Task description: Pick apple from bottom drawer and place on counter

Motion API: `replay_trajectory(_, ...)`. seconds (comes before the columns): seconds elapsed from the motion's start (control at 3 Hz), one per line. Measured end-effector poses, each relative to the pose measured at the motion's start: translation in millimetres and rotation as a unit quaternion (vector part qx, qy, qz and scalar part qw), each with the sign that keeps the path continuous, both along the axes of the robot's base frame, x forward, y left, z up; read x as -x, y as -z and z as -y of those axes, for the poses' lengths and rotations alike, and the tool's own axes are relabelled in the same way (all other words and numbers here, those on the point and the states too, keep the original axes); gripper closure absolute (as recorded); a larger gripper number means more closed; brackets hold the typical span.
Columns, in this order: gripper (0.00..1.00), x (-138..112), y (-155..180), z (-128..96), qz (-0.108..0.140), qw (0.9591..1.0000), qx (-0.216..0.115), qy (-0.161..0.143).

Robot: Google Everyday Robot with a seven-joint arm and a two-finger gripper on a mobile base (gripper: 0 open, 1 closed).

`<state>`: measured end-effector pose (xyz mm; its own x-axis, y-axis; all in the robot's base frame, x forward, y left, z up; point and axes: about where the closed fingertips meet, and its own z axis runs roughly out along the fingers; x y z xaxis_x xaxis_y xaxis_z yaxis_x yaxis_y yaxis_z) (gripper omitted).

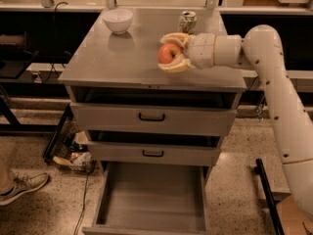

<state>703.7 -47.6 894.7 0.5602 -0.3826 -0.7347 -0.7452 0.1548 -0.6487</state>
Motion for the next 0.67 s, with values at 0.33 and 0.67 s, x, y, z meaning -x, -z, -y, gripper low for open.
replay_trajectory(0.33, 1.0, 0, 0, -3, 0.001, 0.9999, -0.016, 0.004)
replay_trajectory(0.67, 1.0, -15, -13, -10, 0.022, 0.9978, -0.057, 0.026)
